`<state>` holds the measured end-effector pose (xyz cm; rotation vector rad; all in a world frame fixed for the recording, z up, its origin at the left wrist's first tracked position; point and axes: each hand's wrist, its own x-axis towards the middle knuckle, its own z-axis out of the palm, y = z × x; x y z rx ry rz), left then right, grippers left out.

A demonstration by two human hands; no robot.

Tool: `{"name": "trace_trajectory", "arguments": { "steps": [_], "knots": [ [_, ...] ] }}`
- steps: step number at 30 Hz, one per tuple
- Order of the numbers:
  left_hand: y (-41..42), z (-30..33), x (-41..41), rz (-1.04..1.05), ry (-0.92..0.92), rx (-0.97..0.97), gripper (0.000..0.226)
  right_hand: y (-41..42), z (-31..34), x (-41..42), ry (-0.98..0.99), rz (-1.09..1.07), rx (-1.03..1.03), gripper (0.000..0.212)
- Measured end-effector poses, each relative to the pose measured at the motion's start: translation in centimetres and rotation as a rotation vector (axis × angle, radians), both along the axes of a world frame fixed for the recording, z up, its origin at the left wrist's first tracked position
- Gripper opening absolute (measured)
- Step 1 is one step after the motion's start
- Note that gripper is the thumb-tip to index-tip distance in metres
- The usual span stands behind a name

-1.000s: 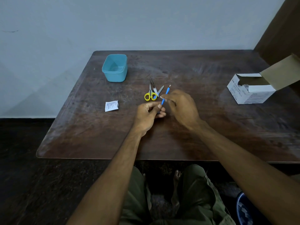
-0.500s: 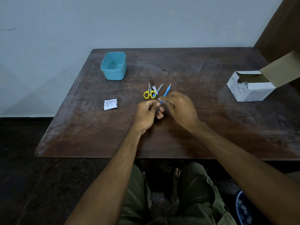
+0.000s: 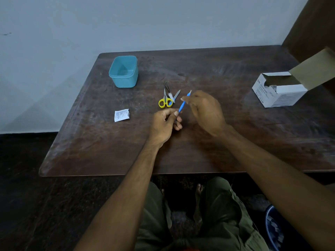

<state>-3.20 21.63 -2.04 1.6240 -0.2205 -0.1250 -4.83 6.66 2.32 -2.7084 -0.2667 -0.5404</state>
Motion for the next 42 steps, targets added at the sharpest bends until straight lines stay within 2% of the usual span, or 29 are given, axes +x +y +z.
{"name": "trace_trajectory", "arguments": {
  "steps": [3, 7, 11, 15, 19, 25, 30, 34, 42],
  "knots": [
    [-0.1, 0.0, -0.1, 0.003, 0.006, 0.010, 0.019, -0.9, 0.3, 1.1, 0.000, -0.093, 0.014, 0.033],
    [0.0, 0.0, -0.2, 0.014, 0.000, 0.006, 0.018, -0.7, -0.2, 0.3, -0.016, -0.043, -0.034, 0.032],
    [-0.1, 0.1, -0.2, 0.010, -0.007, 0.016, 0.018, -1.4, -0.1, 0.7, -0.041, -0.095, 0.000, 0.034],
    [0.1, 0.2, -0.3, 0.008, 0.000, 0.019, 0.018, -1.0, -0.5, 0.0, -0.050, -0.016, -0.098, 0.035],
    [0.1, 0.2, -0.3, 0.008, -0.005, 0.011, 0.016, -1.4, -0.3, 0.3, -0.053, -0.077, -0.009, 0.035],
    [0.1, 0.2, -0.1, 0.017, 0.041, -0.044, 0.013, -1.5, 0.1, 0.0, -0.134, -0.094, -0.012, 0.033],
    [-0.1, 0.1, -0.2, 0.054, 0.037, -0.053, 0.012, -1.4, -0.3, 0.6, -0.104, -0.099, -0.203, 0.030],
    [-0.1, 0.0, -0.2, 0.087, 0.029, -0.041, 0.012, -1.4, -0.6, 0.4, -0.097, -0.157, -0.186, 0.032],
    [0.0, 0.0, -0.2, 0.091, 0.022, -0.041, 0.012, -1.3, -0.5, 0.3, -0.112, -0.143, -0.200, 0.033]
  ]
}}
